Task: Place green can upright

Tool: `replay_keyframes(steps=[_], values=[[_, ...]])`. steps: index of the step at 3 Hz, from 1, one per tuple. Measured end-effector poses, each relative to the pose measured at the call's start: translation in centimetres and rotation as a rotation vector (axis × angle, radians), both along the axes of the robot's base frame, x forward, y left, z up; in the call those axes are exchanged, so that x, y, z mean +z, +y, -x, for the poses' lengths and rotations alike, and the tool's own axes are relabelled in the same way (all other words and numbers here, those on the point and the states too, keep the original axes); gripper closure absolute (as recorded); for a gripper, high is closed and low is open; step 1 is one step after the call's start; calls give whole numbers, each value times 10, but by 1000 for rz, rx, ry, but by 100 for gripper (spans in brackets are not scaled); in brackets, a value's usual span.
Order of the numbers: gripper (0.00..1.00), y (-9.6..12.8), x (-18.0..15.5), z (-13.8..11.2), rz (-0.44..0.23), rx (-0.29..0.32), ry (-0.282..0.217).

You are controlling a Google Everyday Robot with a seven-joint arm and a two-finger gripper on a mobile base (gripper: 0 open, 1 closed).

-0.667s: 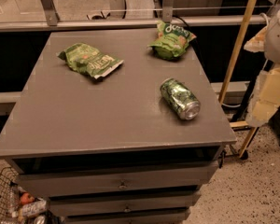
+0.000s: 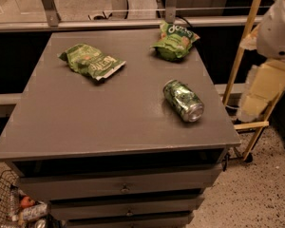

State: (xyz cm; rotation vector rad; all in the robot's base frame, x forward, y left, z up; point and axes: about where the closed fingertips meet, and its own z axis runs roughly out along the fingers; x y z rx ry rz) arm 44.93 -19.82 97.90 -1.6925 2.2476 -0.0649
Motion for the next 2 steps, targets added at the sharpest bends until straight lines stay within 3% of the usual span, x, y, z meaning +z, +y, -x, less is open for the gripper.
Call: replay_keyframes(steps=[1,2], values=[[0,40,-1,-20,-21,-43,40],[0,71,-8,-37,-13,-136,64]])
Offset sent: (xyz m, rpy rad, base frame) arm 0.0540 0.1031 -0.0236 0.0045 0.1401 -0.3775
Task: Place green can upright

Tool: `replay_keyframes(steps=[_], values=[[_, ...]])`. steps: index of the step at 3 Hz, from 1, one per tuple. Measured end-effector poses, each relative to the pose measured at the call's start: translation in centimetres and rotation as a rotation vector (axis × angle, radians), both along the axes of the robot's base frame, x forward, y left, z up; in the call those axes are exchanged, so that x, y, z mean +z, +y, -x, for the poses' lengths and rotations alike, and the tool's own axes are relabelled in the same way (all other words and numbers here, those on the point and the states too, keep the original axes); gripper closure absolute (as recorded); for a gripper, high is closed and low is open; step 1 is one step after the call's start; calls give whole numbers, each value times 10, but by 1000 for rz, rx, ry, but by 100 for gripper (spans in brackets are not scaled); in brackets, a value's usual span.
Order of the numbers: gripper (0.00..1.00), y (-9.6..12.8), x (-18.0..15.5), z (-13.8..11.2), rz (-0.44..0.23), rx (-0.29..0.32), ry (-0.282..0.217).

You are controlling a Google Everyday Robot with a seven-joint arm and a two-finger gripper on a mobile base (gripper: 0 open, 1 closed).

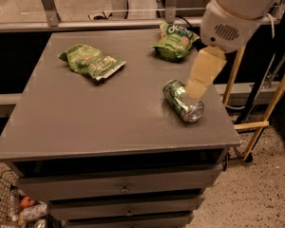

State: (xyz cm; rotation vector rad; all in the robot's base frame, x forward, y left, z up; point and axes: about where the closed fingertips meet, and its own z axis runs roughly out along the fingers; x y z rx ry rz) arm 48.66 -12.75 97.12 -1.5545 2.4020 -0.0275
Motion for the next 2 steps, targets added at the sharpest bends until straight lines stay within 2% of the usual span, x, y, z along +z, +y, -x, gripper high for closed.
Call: replay_keyframes(steps=[1,2], values=[[0,9,-21,-17,13,-141,27],[0,12,-43,-34,-15,-274,60]])
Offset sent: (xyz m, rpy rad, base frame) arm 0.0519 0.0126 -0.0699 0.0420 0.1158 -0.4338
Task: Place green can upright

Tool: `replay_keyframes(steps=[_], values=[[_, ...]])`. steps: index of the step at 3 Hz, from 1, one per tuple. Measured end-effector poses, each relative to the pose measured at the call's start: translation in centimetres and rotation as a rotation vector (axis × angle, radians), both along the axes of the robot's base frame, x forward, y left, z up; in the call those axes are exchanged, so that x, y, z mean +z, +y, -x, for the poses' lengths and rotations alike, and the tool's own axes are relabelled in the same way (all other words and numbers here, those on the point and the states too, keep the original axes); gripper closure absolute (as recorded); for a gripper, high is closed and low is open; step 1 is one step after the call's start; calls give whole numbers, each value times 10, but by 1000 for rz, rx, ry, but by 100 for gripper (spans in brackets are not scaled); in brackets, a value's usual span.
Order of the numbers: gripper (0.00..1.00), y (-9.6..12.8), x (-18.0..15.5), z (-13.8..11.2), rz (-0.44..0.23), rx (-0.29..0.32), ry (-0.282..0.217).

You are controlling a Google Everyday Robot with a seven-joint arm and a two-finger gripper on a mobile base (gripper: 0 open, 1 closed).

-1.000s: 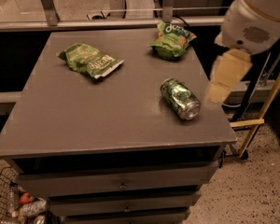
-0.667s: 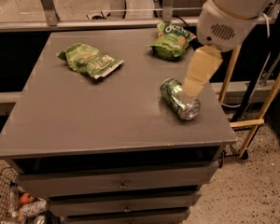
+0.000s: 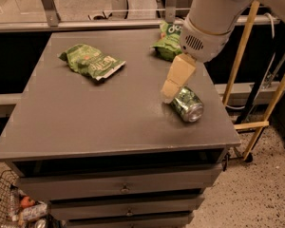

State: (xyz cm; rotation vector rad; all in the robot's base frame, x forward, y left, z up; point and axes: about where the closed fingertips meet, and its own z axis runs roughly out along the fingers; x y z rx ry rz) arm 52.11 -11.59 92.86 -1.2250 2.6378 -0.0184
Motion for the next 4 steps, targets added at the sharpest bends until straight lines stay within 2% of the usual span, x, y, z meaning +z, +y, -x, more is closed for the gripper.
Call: replay_keyframes(steps=[1,2,4], values=[[0,6,-18,-15,-26,-68,42],[0,8,-39,-29,-21,-108,85],[0,-2,-73,-42,25,-176,153]])
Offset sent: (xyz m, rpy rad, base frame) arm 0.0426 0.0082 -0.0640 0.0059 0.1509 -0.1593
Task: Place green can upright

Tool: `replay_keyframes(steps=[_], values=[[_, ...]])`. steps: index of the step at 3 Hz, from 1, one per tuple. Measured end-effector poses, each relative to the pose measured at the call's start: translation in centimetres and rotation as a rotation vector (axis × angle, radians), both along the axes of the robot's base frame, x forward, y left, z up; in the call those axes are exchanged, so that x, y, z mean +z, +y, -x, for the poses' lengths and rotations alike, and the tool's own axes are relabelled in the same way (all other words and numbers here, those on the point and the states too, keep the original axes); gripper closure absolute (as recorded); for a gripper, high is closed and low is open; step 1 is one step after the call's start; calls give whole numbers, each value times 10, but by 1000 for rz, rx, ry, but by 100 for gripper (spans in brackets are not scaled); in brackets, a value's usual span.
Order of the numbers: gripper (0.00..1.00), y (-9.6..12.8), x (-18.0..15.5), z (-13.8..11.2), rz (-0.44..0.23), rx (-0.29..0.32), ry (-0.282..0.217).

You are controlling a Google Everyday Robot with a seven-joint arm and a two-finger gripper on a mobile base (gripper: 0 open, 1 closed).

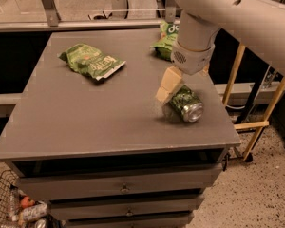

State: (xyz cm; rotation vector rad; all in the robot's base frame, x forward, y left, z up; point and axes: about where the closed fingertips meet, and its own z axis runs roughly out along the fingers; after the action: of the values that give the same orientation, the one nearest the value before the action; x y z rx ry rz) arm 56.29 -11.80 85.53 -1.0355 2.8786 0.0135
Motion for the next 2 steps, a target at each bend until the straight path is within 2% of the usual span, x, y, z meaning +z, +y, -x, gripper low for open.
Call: replay_keyframes(steps=[1,2], values=[[17,0,-10,-4,1,-3,21],[39,6,-18,-8,-5,13,37]])
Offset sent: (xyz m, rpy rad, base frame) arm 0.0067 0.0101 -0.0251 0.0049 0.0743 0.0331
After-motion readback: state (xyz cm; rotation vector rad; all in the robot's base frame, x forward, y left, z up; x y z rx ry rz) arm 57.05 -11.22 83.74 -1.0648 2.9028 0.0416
